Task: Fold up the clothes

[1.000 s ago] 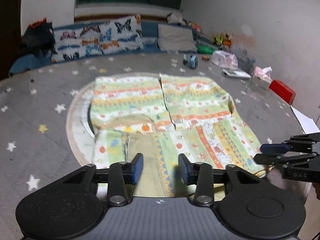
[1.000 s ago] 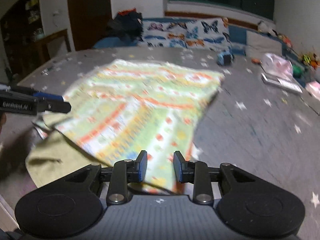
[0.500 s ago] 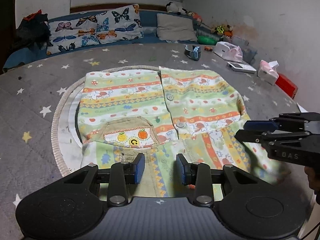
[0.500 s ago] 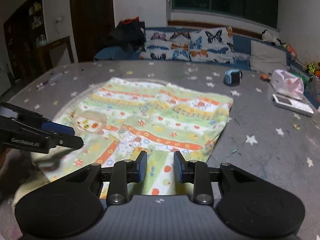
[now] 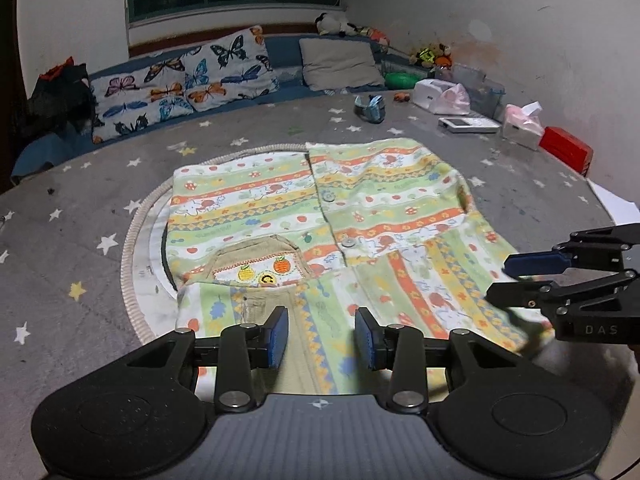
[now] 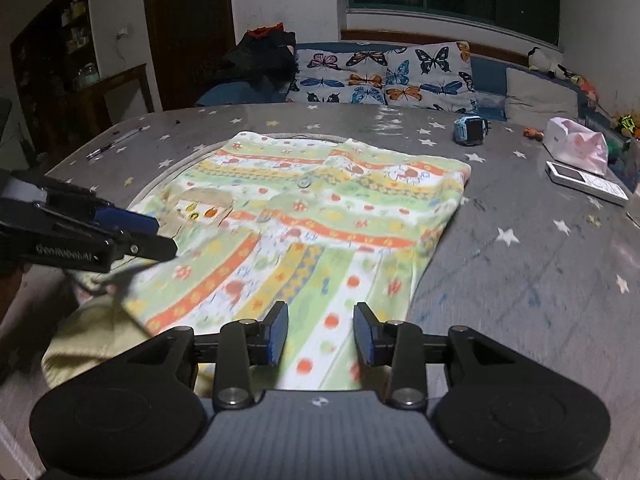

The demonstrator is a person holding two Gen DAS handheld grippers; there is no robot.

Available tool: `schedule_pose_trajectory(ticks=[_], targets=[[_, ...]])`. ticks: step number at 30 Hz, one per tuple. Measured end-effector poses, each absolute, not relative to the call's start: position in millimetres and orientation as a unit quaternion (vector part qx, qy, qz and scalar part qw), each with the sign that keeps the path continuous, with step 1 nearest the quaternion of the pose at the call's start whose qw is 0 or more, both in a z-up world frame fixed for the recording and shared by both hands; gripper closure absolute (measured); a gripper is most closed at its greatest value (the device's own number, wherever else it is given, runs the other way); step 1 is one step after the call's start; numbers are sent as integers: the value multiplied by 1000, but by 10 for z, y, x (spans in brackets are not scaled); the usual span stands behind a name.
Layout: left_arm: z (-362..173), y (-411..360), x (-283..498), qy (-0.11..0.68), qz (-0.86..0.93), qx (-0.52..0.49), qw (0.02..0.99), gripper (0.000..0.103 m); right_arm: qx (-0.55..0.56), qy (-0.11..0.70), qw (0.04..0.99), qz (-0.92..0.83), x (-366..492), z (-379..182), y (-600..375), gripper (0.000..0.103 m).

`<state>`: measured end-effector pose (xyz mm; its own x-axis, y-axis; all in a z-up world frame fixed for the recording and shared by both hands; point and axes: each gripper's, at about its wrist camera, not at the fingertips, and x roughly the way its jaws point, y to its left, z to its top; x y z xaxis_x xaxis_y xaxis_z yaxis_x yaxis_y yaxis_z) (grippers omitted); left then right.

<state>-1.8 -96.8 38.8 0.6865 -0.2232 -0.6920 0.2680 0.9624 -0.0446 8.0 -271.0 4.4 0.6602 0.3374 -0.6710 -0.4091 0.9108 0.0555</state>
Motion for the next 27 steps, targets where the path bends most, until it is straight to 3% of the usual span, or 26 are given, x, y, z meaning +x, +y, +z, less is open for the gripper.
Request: schedule_pose_trajectory(ticks=[10, 20, 27], targets=[[328, -1111, -321, 370, -148, 69, 914, 63, -72, 348, 910, 214, -191, 94, -2671, 62], [516, -999, -769, 387, -142, 9, 911, 42, -129, 341, 903, 227, -471, 150, -2663, 54], [392, -1028, -856, 429, -153, -40, 889, 42, -197, 332, 890, 243, -694, 158, -2636, 48]])
